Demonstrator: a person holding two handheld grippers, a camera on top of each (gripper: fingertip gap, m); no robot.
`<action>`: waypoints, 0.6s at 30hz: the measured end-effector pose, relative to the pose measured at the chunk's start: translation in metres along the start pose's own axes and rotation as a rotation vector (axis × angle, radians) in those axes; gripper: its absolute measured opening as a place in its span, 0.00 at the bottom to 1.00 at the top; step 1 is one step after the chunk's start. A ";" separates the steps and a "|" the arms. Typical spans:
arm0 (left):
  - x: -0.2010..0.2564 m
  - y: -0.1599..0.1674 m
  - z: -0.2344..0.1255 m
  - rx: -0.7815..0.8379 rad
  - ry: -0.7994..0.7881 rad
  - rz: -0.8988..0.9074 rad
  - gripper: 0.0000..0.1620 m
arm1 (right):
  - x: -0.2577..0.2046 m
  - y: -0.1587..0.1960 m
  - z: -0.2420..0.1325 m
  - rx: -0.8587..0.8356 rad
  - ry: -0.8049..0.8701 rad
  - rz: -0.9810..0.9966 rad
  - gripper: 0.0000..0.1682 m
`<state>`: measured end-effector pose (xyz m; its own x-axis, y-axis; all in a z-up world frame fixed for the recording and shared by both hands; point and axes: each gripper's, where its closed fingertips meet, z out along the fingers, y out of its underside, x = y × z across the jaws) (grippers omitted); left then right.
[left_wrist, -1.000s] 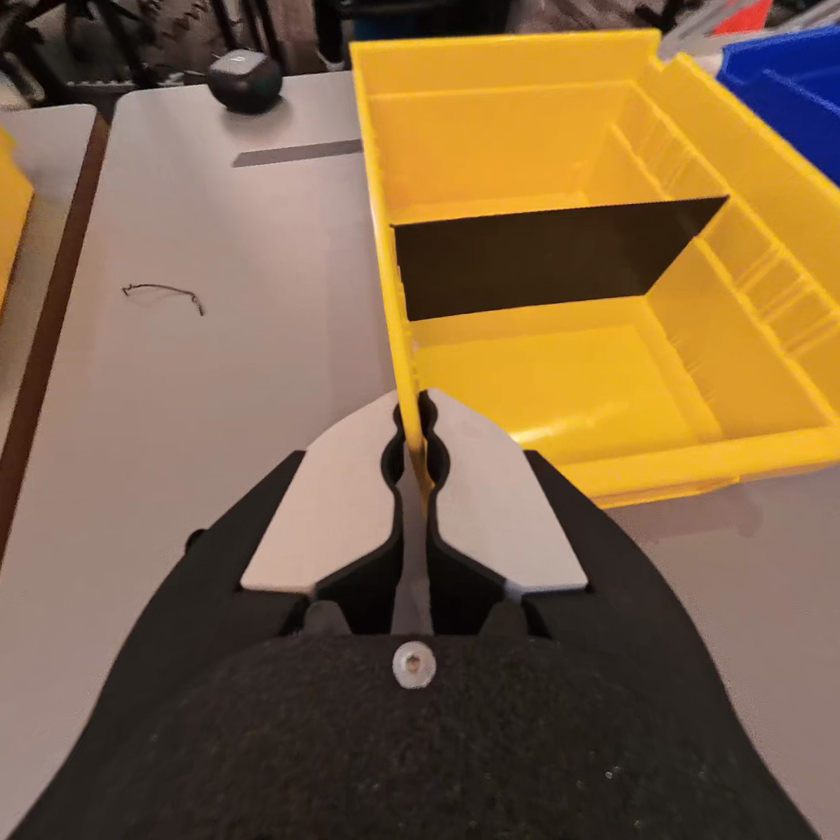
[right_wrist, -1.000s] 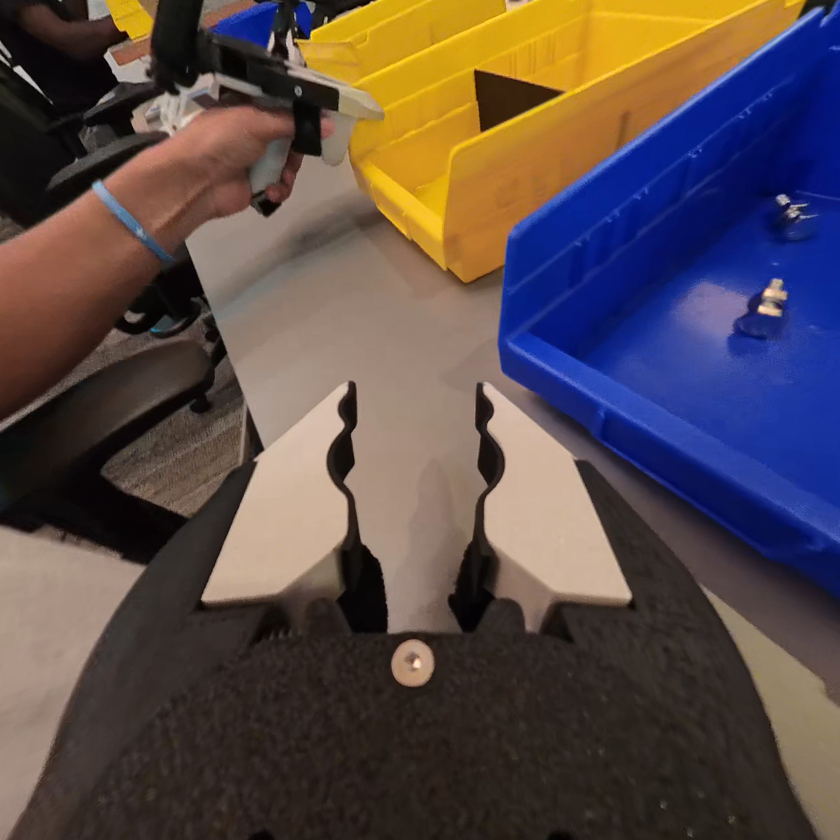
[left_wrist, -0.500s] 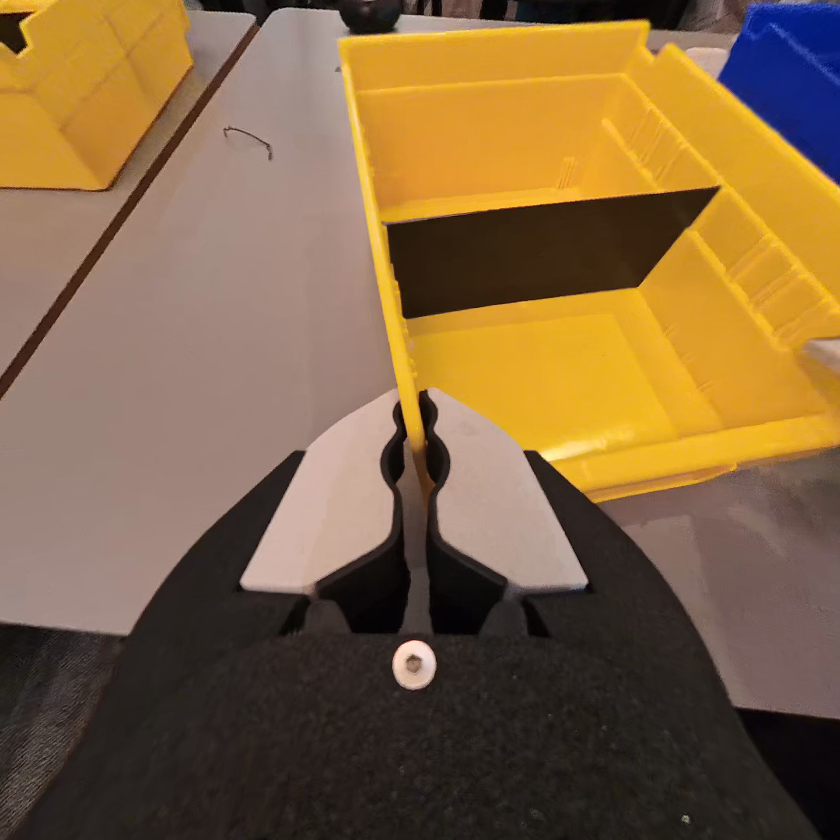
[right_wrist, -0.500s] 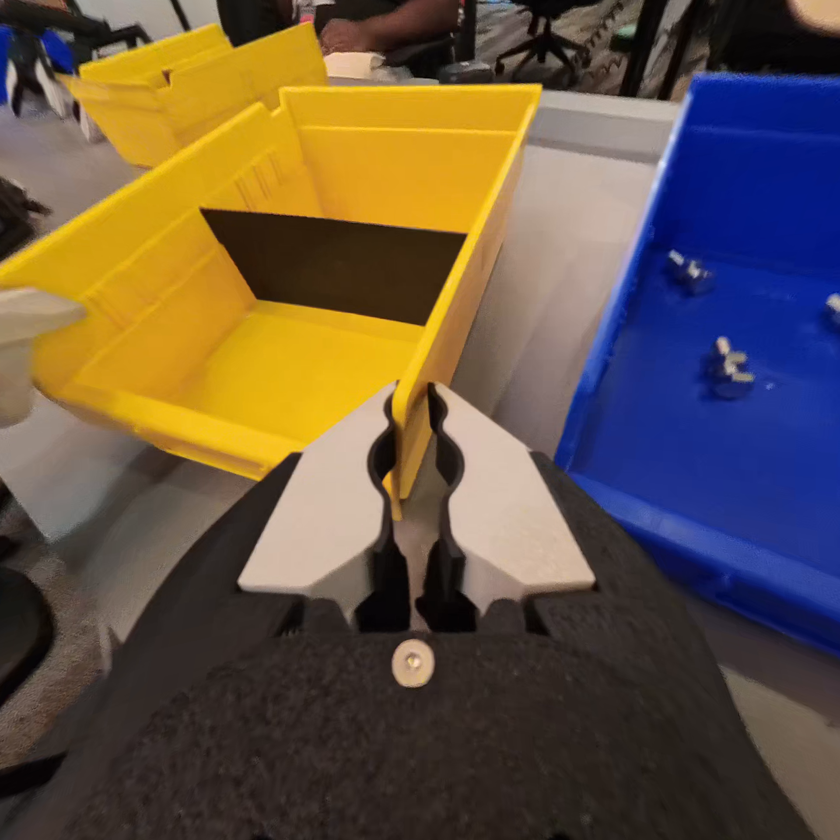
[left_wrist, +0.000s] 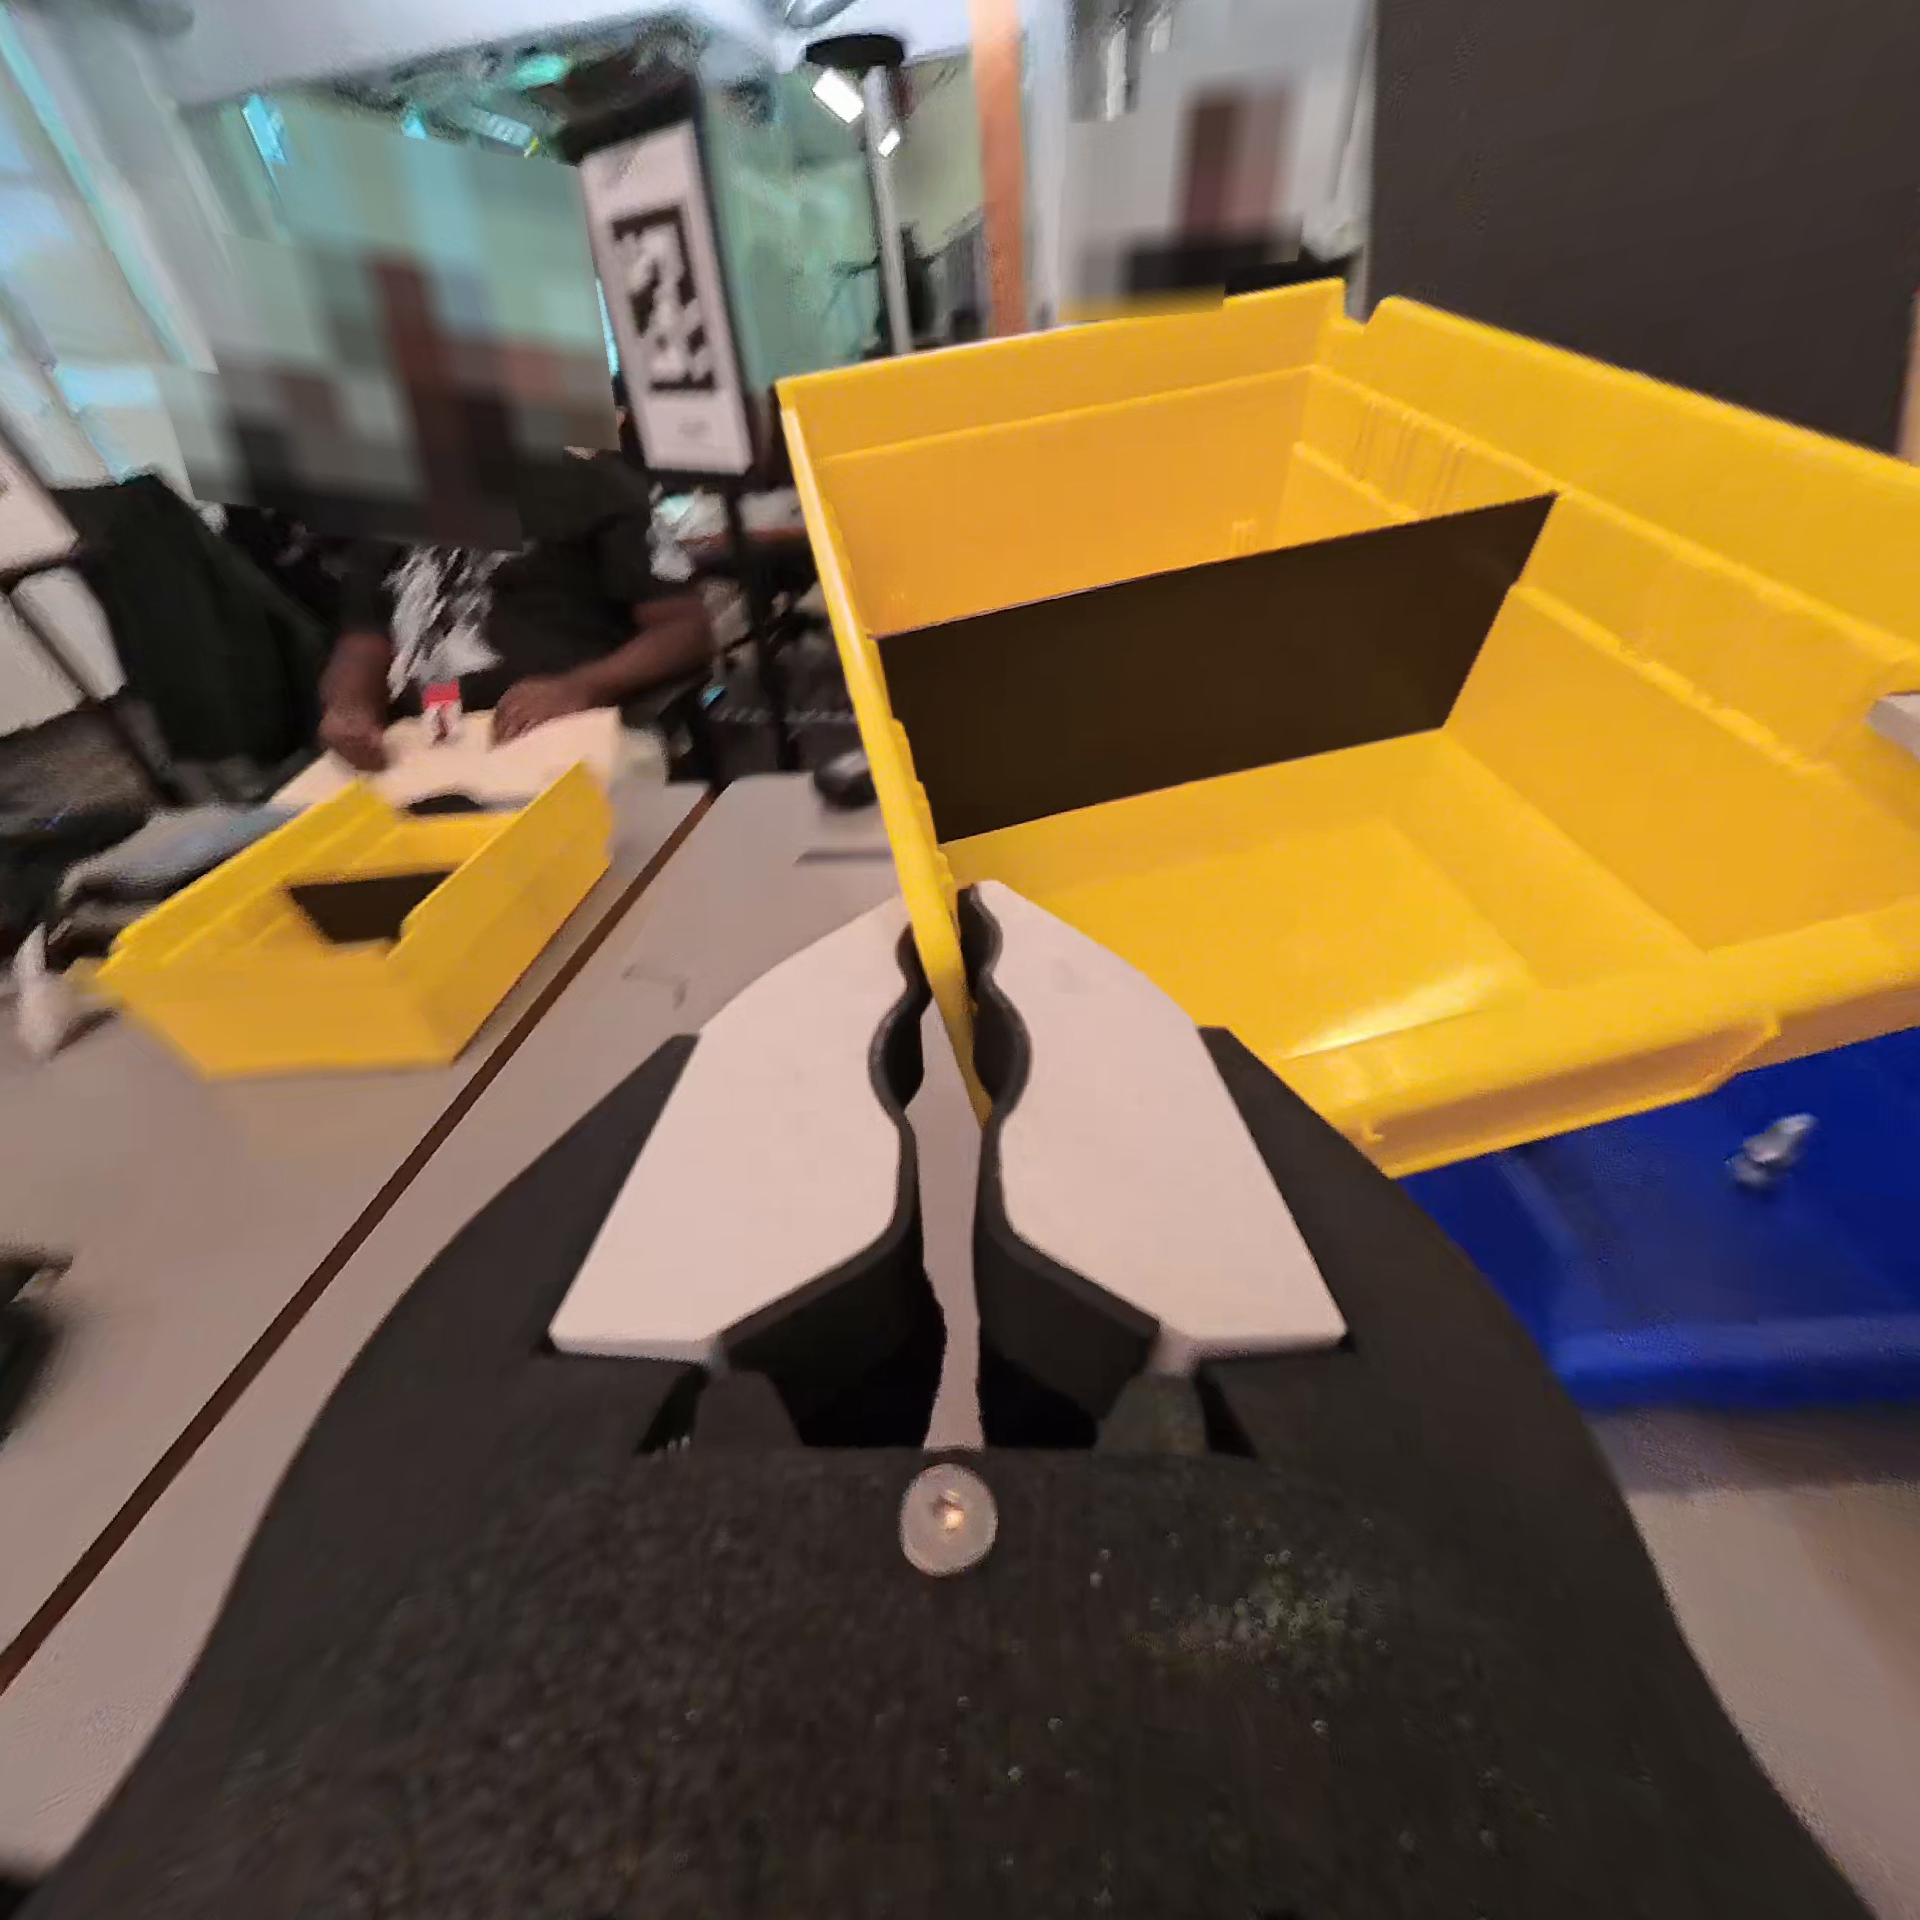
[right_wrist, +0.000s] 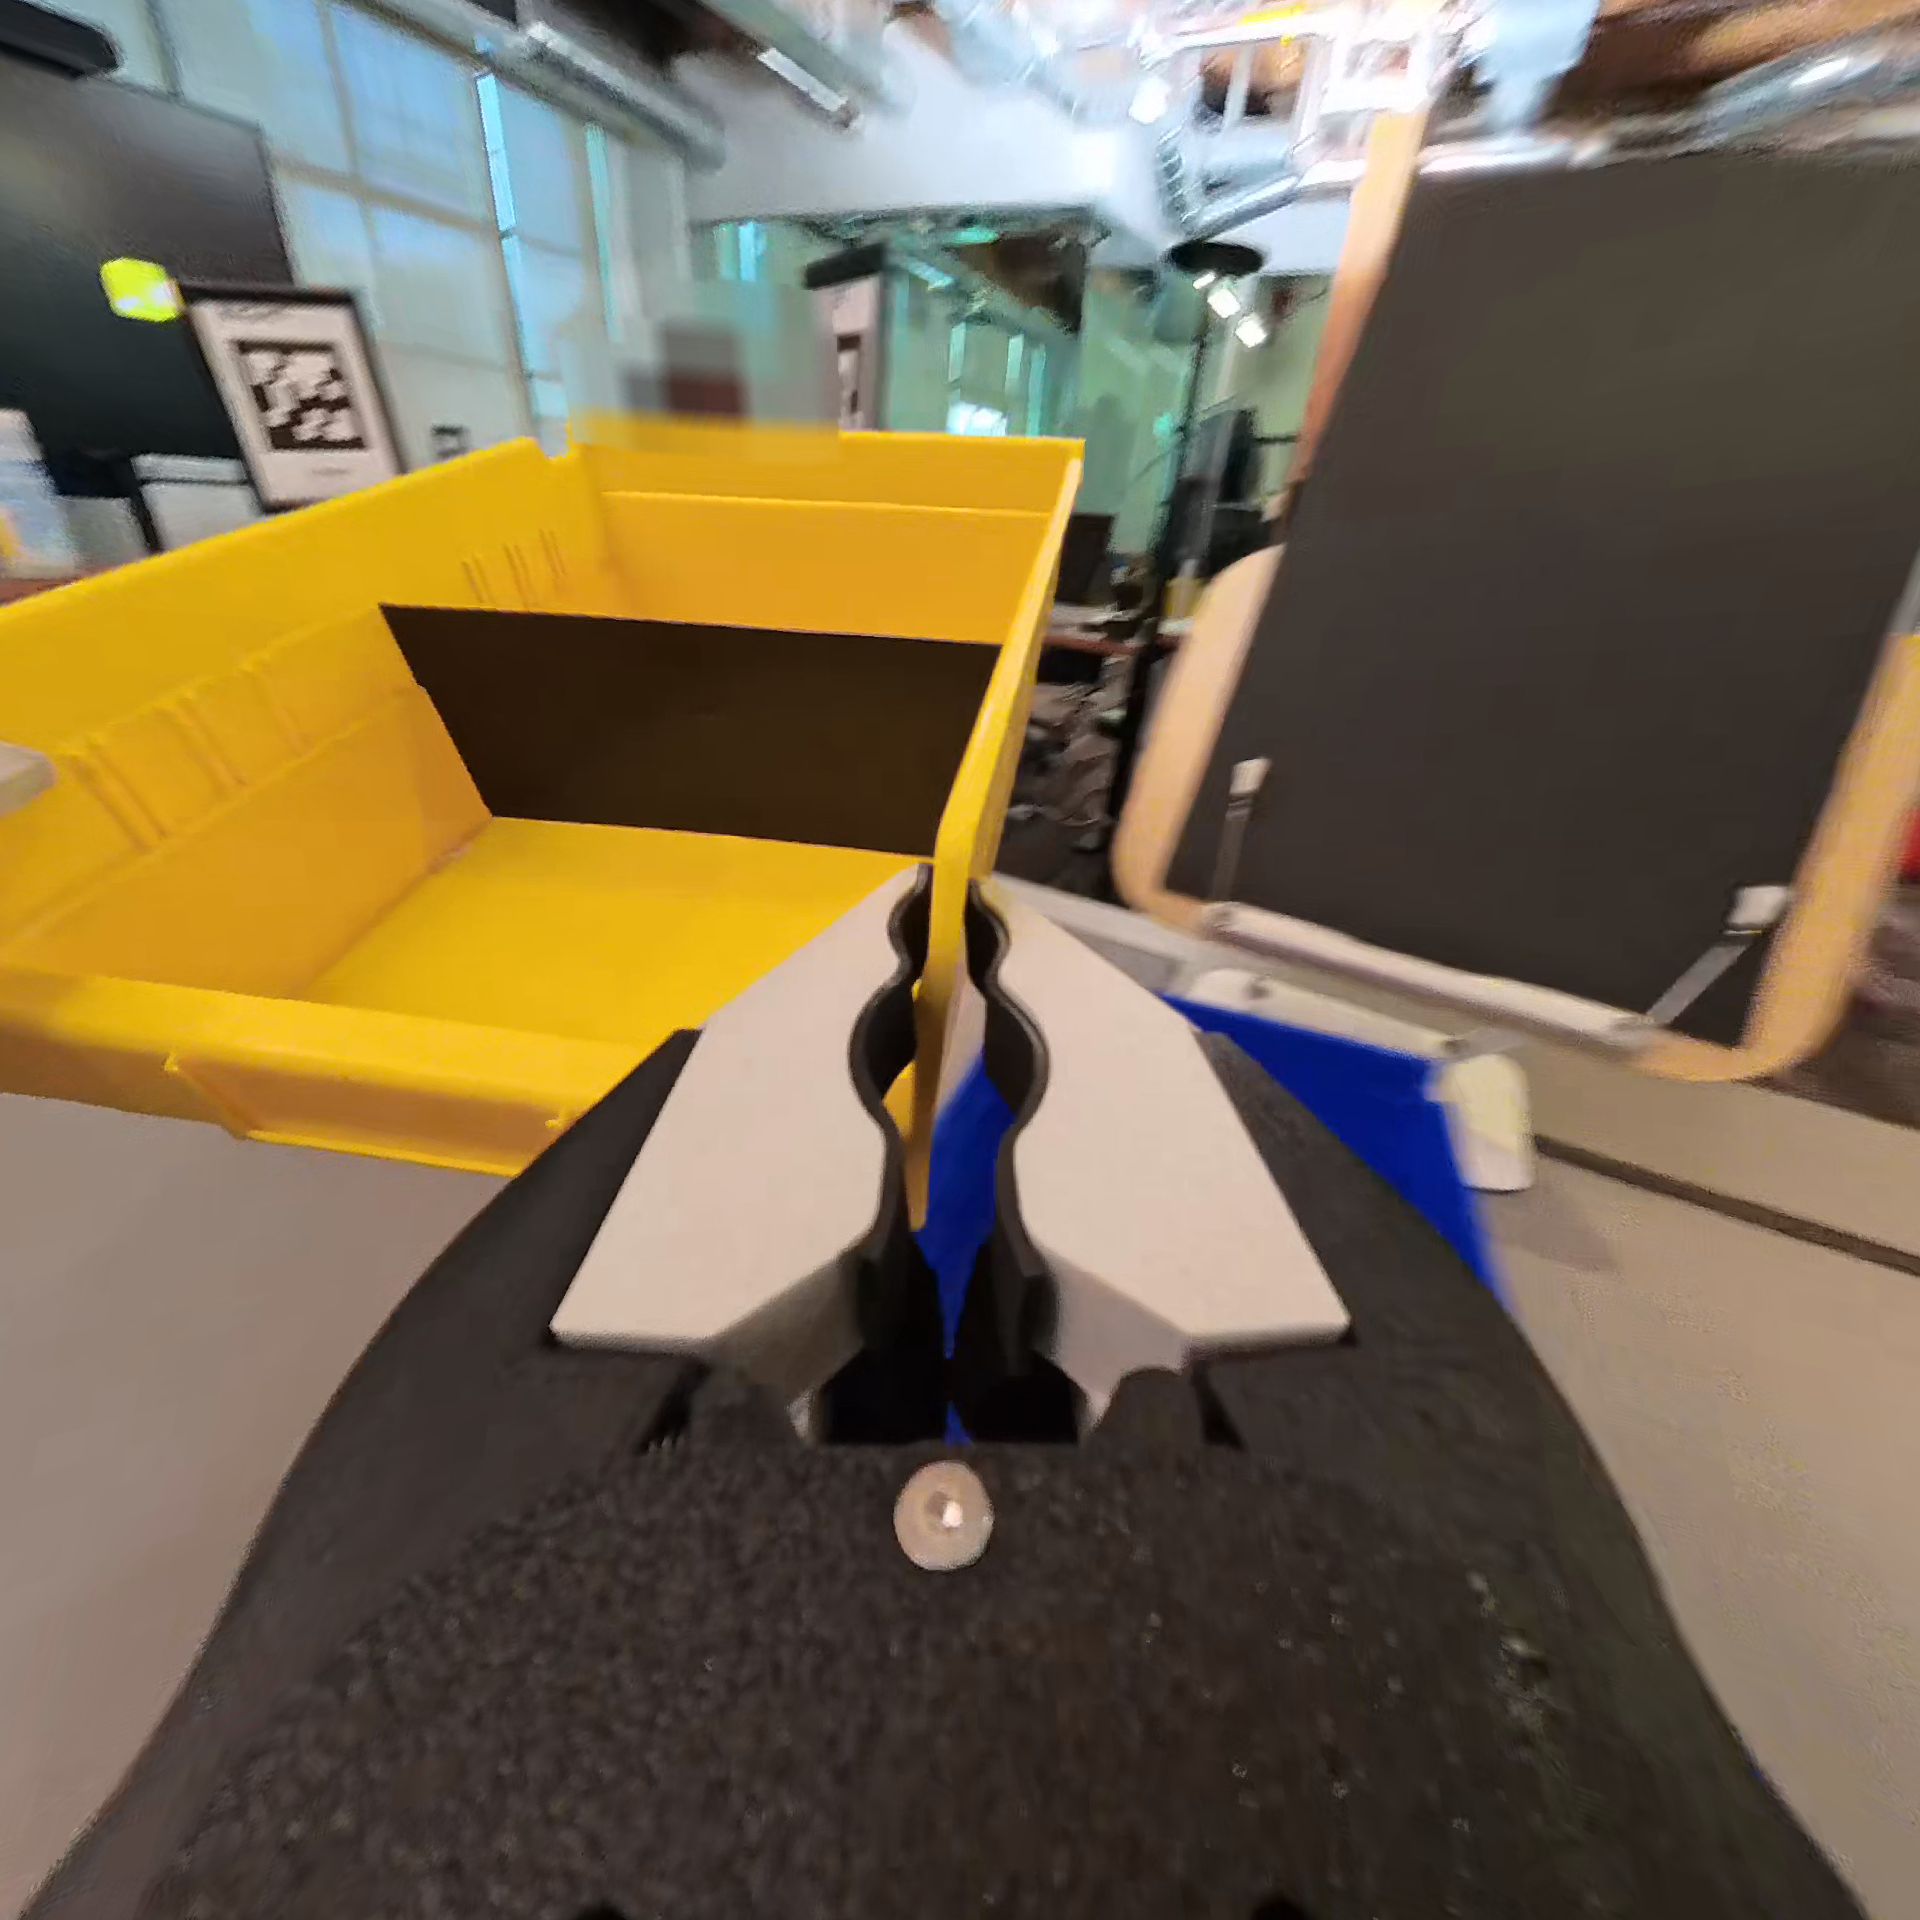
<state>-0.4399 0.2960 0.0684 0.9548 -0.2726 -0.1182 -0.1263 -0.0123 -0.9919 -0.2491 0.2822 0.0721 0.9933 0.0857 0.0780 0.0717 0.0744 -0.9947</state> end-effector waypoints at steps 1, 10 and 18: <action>0.025 -0.012 0.011 0.018 0.038 0.020 0.02 | 0.028 -0.008 -0.006 0.016 0.046 -0.006 0.02; 0.302 -0.051 0.070 0.043 0.476 0.119 0.03 | 0.282 0.010 -0.121 -0.059 0.543 0.052 0.01; 0.468 0.034 0.050 -0.022 0.634 0.253 0.05 | 0.406 0.124 -0.212 -0.235 0.631 0.208 0.01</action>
<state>0.0164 0.2160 -0.0225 0.5536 -0.7807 -0.2899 -0.3367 0.1086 -0.9353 0.1821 0.1160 -0.0337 0.8464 -0.5233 -0.0987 -0.1784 -0.1039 -0.9785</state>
